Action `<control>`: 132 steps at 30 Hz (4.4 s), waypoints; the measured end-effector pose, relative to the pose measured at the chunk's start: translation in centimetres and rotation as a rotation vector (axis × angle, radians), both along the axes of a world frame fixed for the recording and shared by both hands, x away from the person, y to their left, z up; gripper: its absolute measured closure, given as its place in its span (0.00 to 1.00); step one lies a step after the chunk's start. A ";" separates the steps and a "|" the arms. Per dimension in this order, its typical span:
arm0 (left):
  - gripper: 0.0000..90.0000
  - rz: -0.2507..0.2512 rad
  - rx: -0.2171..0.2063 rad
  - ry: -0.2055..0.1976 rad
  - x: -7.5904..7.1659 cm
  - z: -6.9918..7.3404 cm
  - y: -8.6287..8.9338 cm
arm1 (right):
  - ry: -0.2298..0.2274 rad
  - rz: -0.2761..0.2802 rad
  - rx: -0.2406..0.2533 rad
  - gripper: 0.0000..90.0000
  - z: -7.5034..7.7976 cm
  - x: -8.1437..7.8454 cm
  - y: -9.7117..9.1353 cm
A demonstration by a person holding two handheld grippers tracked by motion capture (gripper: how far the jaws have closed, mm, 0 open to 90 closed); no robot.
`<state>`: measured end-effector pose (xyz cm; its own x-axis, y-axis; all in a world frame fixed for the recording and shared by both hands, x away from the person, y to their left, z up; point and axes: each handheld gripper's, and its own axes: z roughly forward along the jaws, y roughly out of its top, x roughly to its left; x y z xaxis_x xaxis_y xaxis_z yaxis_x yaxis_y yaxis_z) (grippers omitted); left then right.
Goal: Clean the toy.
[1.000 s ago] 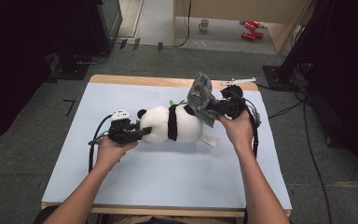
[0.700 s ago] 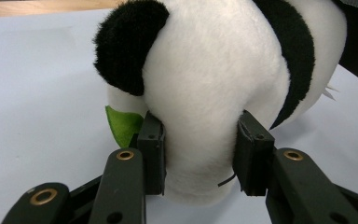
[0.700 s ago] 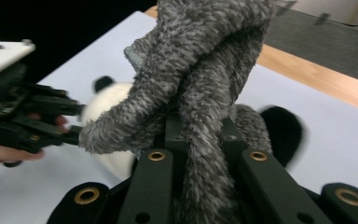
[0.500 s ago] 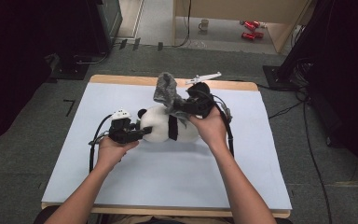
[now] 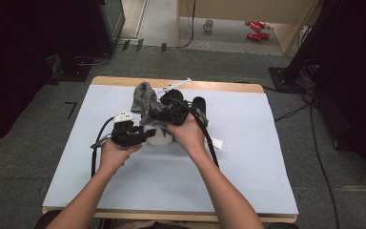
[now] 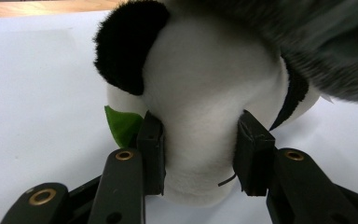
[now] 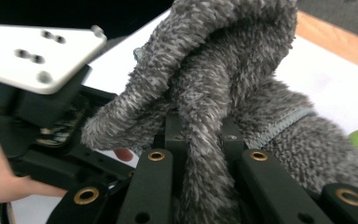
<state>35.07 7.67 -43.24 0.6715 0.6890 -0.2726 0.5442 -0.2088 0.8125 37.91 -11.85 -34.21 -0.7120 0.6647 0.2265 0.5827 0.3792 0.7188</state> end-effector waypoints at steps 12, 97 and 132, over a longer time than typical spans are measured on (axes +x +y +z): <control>0.67 0.000 0.015 0.008 0.0 -0.1 -0.1 | -0.009 -0.003 -0.074 0.89 -1.9 0.3 0.4; 0.34 -0.117 -0.017 -0.028 -0.2 -0.9 2.2 | -0.009 -0.080 -0.008 0.89 -2.0 -0.7 -6.2; 0.62 0.017 0.045 -0.065 0.0 -1.6 -0.1 | -0.028 -0.115 0.079 0.87 -3.9 -0.9 -3.0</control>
